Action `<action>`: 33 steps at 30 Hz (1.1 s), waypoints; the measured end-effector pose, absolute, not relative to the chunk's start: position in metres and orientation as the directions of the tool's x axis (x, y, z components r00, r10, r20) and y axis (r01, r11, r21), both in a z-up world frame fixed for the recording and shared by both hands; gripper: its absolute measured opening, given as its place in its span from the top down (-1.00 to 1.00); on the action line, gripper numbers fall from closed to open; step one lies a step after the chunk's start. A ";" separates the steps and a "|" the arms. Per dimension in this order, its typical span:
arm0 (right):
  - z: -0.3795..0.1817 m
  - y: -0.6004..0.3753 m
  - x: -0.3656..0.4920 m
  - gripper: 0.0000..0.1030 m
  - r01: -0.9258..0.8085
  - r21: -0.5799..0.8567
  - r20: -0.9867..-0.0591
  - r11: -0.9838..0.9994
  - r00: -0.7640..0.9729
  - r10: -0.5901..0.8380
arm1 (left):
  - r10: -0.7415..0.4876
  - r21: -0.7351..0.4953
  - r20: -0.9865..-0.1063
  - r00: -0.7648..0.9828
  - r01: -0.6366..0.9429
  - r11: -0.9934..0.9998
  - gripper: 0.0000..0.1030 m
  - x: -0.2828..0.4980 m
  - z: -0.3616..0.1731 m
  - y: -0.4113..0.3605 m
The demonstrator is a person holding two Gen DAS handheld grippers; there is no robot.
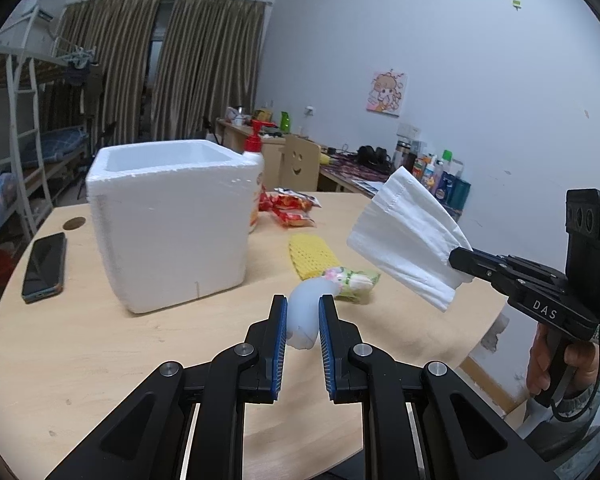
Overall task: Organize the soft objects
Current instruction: 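Lift the foam strip with the left gripper while the right gripper lifts the towel, then lower the foam strip into the white foam box and open the left gripper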
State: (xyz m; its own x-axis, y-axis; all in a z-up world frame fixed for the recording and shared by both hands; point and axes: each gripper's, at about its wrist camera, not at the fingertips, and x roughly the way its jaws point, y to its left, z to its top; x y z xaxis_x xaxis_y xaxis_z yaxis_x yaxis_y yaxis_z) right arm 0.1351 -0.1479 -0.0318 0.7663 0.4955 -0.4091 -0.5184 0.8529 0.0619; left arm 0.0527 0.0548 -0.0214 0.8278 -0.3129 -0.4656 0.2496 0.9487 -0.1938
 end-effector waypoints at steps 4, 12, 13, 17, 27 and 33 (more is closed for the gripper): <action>-0.030 -0.138 0.135 0.83 -0.542 0.055 -0.408 0.838 0.754 0.515 | -0.288 -0.192 -0.459 0.841 0.222 0.956 0.67 0.046 -0.019 0.061; -0.027 -0.117 0.145 0.83 -0.604 0.051 -0.401 0.796 0.717 0.570 | -0.222 -0.192 -0.443 0.868 0.151 0.970 0.67 0.036 -0.012 0.081; -0.026 -0.114 0.146 0.83 -0.610 0.050 -0.399 0.791 0.714 0.576 | -0.213 -0.191 -0.442 0.872 0.140 0.972 0.67 0.036 -0.012 0.083; -0.025 -0.101 0.151 0.83 -0.640 0.052 -0.395 0.767 0.692 0.604 | -0.168 -0.193 -0.431 0.886 0.091 0.977 0.67 0.033 -0.007 0.096; -0.017 -0.080 0.161 0.84 -0.688 0.049 -0.383 0.724 0.657 0.650 | -0.080 -0.172 -0.421 0.904 0.007 0.985 0.67 0.035 0.005 0.110; -0.006 -0.072 0.164 0.83 -0.704 0.040 -0.367 0.709 0.650 0.666 | -0.044 -0.166 -0.412 0.910 -0.027 0.986 0.67 0.041 0.016 0.118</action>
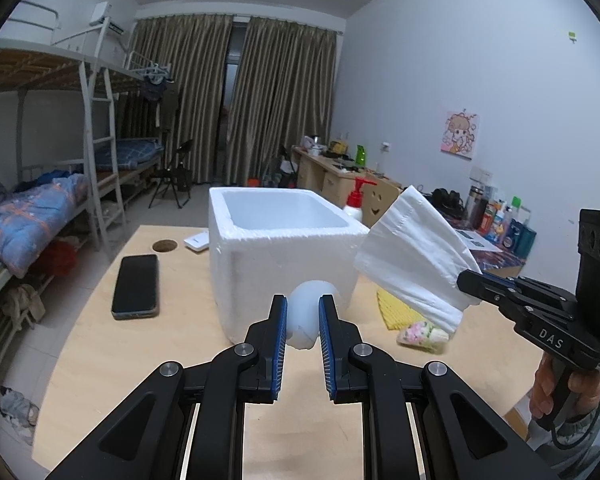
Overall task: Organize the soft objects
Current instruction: 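Lower the foam strip into the white foam box and open the left gripper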
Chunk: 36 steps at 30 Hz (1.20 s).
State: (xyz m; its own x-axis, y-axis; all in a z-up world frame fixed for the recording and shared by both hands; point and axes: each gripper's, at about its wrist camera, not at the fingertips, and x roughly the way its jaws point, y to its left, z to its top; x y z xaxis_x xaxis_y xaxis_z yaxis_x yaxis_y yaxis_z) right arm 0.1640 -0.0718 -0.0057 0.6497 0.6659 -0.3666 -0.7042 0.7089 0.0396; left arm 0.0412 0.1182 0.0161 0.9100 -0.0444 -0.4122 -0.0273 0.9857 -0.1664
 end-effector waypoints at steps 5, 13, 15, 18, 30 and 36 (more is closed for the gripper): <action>0.003 -0.067 0.168 0.84 -0.711 0.030 -0.354 0.702 0.650 0.673 | -0.034 -0.164 -0.407 0.913 -0.036 0.986 0.67 0.048 0.025 0.122; 0.018 -0.056 0.176 0.84 -0.720 0.008 -0.340 0.694 0.650 0.679 | -0.018 -0.162 -0.399 0.917 -0.051 0.986 0.67 0.055 0.037 0.128; 0.020 -0.054 0.179 0.83 -0.722 0.010 -0.341 0.691 0.648 0.682 | -0.017 -0.166 -0.396 0.918 -0.053 0.985 0.67 0.057 0.041 0.129; 0.023 -0.050 0.185 0.83 -0.722 0.019 -0.340 0.692 0.646 0.683 | -0.011 -0.158 -0.394 0.919 -0.057 0.986 0.67 0.062 0.047 0.132; 0.037 -0.043 0.200 0.84 -0.715 0.025 -0.310 0.699 0.659 0.685 | -0.025 -0.161 -0.343 0.939 -0.032 0.986 0.67 0.079 0.069 0.142; 0.046 -0.038 0.208 0.84 -0.716 0.026 -0.292 0.698 0.662 0.690 | -0.031 -0.157 -0.335 0.942 -0.024 0.987 0.67 0.092 0.076 0.146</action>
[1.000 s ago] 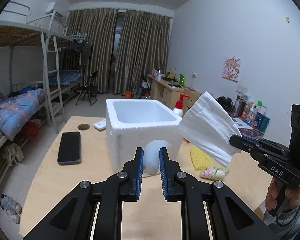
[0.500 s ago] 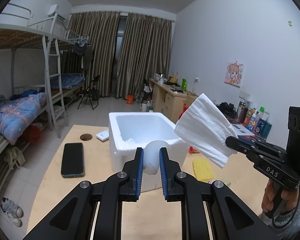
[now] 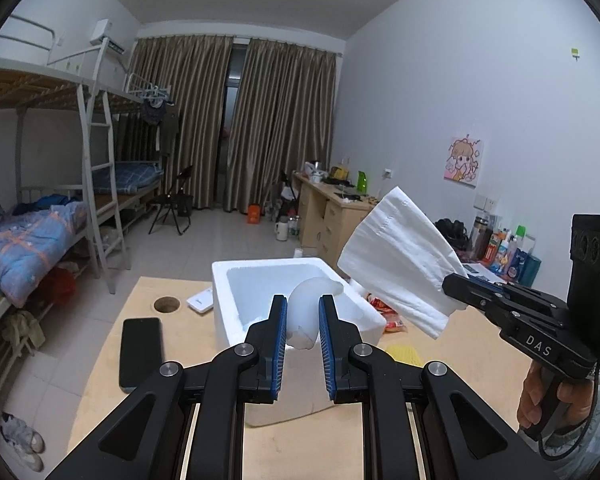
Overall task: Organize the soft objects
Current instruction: 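Lower the foam strip into the white foam box and open the left gripper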
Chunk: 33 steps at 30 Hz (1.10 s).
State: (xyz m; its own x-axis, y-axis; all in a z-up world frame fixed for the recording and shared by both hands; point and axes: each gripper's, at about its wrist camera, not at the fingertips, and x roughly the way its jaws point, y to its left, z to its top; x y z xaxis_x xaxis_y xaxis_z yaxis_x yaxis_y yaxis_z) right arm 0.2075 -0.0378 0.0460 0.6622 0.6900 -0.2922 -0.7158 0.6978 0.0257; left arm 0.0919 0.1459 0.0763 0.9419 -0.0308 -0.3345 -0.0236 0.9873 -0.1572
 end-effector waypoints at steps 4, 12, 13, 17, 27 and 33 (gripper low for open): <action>0.049 -0.031 0.212 0.84 -0.714 0.018 -0.292 0.700 0.666 0.687 | -0.028 -0.153 -0.335 0.942 -0.025 0.988 0.67 0.101 0.078 0.148; 0.051 -0.027 0.223 0.83 -0.707 0.031 -0.284 0.706 0.671 0.685 | -0.048 -0.163 -0.330 0.943 -0.007 0.987 0.67 0.119 0.082 0.156; 0.051 -0.025 0.225 0.84 -0.705 0.032 -0.284 0.708 0.673 0.683 | -0.052 -0.162 -0.328 0.943 -0.002 0.987 0.67 0.122 0.082 0.157; 0.050 -0.019 0.232 0.83 -0.706 0.035 -0.289 0.707 0.670 0.683 | -0.059 -0.164 -0.328 0.943 0.005 0.986 0.67 0.134 0.083 0.160; 0.049 -0.008 0.240 0.84 -0.706 0.036 -0.302 0.707 0.667 0.681 | -0.078 -0.173 -0.336 0.939 0.020 0.985 0.67 0.157 0.078 0.168; 0.048 -0.007 0.246 0.84 -0.696 0.042 -0.311 0.717 0.673 0.671 | -0.092 -0.176 -0.352 0.931 0.031 0.984 0.67 0.175 0.071 0.169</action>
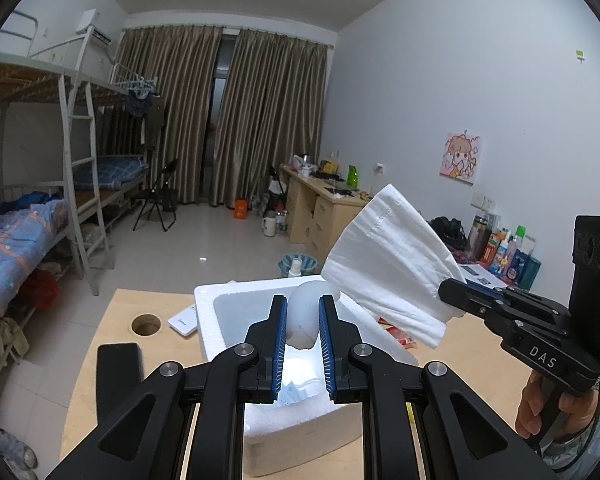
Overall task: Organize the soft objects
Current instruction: 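Lower the foam strip into the white foam box and open the left gripper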
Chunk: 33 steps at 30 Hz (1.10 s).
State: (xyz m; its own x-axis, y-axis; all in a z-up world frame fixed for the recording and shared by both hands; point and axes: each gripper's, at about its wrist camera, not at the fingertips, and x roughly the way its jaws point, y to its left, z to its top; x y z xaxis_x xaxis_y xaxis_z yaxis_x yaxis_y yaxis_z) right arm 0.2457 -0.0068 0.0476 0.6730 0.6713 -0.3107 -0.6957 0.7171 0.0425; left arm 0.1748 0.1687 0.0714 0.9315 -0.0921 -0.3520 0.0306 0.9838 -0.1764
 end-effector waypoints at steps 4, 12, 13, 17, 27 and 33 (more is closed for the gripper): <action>0.046 -0.008 0.249 0.83 -0.686 0.045 -0.315 0.726 0.680 0.662 | -0.105 -0.181 -0.367 0.924 0.040 0.983 0.67 0.186 0.066 0.169; 0.048 -0.015 0.255 0.83 -0.664 0.051 -0.311 0.746 0.700 0.643 | -0.118 -0.182 -0.391 0.913 0.049 0.982 0.67 0.204 0.059 0.173; 0.047 -0.015 0.255 0.83 -0.663 0.053 -0.312 0.747 0.700 0.643 | -0.119 -0.182 -0.394 0.911 0.050 0.982 0.67 0.206 0.058 0.172; 0.047 -0.015 0.257 0.84 -0.663 0.055 -0.317 0.747 0.697 0.643 | -0.126 -0.174 -0.412 0.903 0.058 0.983 0.65 0.216 0.054 0.169; 0.047 -0.016 0.258 0.83 -0.661 0.063 -0.319 0.748 0.697 0.643 | -0.083 -0.161 -0.407 0.910 0.018 0.987 -0.09 0.224 0.049 0.172; 0.046 -0.016 0.259 0.83 -0.661 0.063 -0.318 0.747 0.697 0.643 | -0.023 -0.160 -0.355 0.935 -0.036 0.987 -0.89 0.212 0.054 0.179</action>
State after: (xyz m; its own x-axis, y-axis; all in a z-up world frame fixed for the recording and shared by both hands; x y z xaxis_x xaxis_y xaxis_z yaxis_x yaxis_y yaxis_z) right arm 0.2587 -0.0157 0.0455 0.6966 0.6433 -0.3177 -0.6614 0.7474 0.0629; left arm 0.2125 0.1787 0.0538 0.9346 -0.0233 -0.3549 -0.0360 0.9865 -0.1596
